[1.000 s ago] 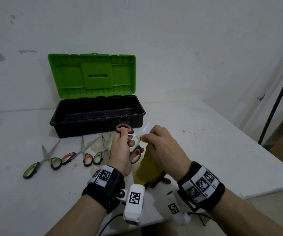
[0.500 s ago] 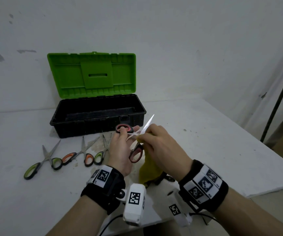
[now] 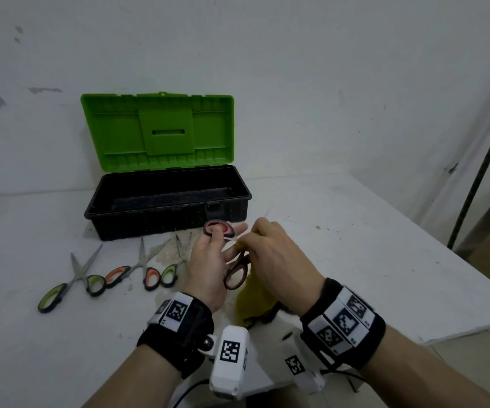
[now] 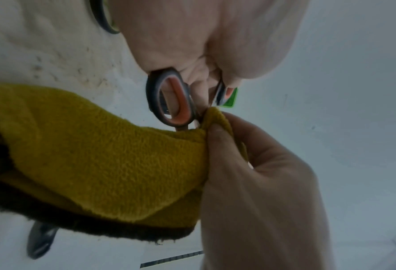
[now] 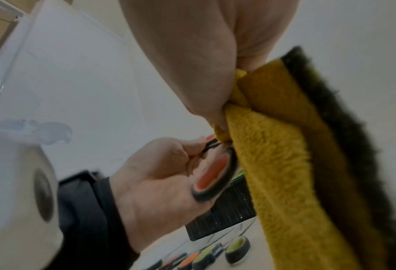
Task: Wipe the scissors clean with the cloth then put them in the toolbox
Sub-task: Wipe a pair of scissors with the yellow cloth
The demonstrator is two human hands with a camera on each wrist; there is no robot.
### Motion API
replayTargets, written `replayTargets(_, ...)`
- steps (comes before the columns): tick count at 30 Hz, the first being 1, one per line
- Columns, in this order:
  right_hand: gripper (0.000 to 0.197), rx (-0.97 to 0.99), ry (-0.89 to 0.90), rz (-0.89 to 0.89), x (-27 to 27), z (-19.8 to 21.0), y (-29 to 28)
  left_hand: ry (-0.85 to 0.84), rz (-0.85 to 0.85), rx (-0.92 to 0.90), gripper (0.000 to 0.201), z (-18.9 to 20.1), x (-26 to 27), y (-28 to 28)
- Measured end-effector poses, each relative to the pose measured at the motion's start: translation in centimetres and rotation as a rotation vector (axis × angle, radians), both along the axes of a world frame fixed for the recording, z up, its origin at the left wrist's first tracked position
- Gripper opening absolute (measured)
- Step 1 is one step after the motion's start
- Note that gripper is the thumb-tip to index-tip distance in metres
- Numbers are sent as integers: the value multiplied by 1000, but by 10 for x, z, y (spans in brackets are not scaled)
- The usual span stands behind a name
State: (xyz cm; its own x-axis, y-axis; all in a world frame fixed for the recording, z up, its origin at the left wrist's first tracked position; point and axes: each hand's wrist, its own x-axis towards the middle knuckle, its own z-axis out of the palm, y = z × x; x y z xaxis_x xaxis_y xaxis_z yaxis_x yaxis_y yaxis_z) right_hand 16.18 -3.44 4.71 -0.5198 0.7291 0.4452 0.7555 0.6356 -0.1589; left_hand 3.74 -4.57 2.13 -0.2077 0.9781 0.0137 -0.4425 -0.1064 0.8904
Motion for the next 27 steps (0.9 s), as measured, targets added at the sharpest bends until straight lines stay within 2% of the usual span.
replayTargets(6, 21, 17, 6, 25, -7, 3, -5, 11, -26, -1, 37, -2, 5, 0)
replayTargets(10, 20, 6, -18, -46, 1, 3, 0, 56, 12, 18, 41, -4, 0, 0)
replayTargets(16, 18, 18, 54, 66, -3, 0, -9, 45, 2, 19, 36, -2, 3, -1)
replayTargets(19, 22, -10, 75, -5, 3, 0, -3, 34, 24, 40, 34, 0, 3, -1)
replayTargets(23, 15, 43, 180, -34, 13, 8, 1, -30, 43, 32, 36, 0, 1, 0)
replayTargets(27, 30, 63, 110, 16, 4, -4, -7, -34, 53, 47, 34, 4, 5, 4)
